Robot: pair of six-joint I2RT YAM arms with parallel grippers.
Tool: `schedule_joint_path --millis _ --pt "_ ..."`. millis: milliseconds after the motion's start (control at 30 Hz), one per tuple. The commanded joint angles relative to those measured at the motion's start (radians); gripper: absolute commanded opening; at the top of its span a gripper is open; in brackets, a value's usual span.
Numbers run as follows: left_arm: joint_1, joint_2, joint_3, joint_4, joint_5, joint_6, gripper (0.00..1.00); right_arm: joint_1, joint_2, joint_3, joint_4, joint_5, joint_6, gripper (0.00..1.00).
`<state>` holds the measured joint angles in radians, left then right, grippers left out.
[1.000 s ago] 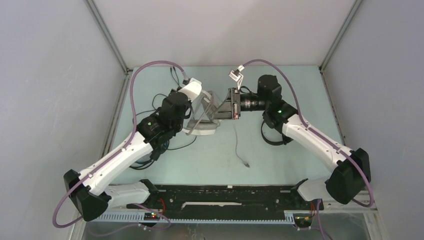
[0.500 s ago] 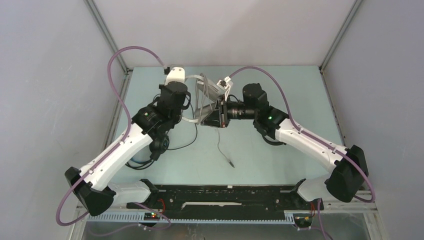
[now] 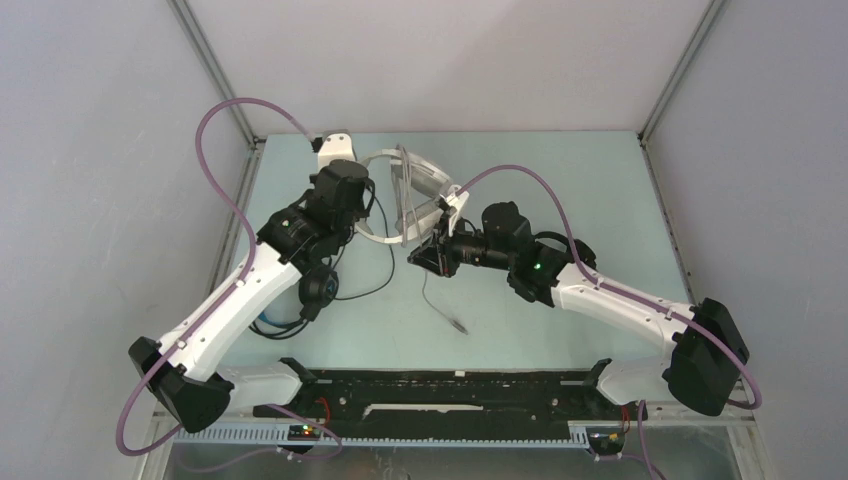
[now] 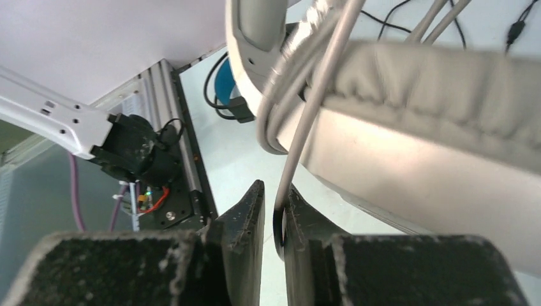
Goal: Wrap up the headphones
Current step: Wrap the headphones cable around the headphones.
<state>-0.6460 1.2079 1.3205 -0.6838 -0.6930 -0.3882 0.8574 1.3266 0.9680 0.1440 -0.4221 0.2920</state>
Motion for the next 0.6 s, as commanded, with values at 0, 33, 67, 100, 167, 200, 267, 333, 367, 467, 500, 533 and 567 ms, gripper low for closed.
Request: schedule_joint_path --millis 0,33,67,100,167,200,267,333,367,467,500,533,567 --pt "0.009 -0.025 0.118 0.077 0.05 -0.128 0.0 0.01 -0.026 -0.052 0.143 0.08 -0.083 0.19" --pt "0.009 -0.028 0.12 0.076 0.059 -0.138 0.0 0.013 -0.024 -0.064 0.16 0.081 -0.088 0.2" --pt "0.009 -0.032 0.123 0.076 0.067 -0.146 0.0 0.015 -0.023 -0.076 0.178 0.084 -0.09 0.2" --pt "0.009 -0.034 0.124 0.074 0.076 -0.155 0.0 0.017 -0.022 -0.086 0.194 0.085 -0.092 0.21" --pt "0.009 -0.04 0.131 0.072 0.088 -0.165 0.0 0.023 -0.018 -0.106 0.231 0.089 -0.1 0.21" --pt "0.011 -0.042 0.135 0.07 0.093 -0.168 0.0 0.025 -0.016 -0.118 0.247 0.096 -0.105 0.22" --pt "0.011 -0.044 0.146 0.064 0.102 -0.173 0.0 0.028 -0.009 -0.135 0.274 0.106 -0.116 0.22" --pt "0.011 -0.042 0.155 0.06 0.111 -0.176 0.0 0.03 -0.003 -0.155 0.306 0.105 -0.127 0.23" --pt "0.011 -0.042 0.16 0.059 0.116 -0.178 0.0 0.032 -0.001 -0.166 0.322 0.105 -0.132 0.24" --pt "0.013 -0.039 0.17 0.05 0.129 -0.188 0.0 0.036 0.002 -0.214 0.379 0.103 -0.142 0.25" --pt "0.013 -0.039 0.172 0.05 0.135 -0.19 0.0 0.038 0.004 -0.228 0.4 0.102 -0.149 0.26" --pt "0.014 -0.04 0.174 0.049 0.14 -0.193 0.0 0.041 0.005 -0.242 0.418 0.102 -0.154 0.27" --pt "0.014 -0.041 0.175 0.05 0.144 -0.196 0.0 0.043 0.007 -0.256 0.435 0.102 -0.16 0.27"
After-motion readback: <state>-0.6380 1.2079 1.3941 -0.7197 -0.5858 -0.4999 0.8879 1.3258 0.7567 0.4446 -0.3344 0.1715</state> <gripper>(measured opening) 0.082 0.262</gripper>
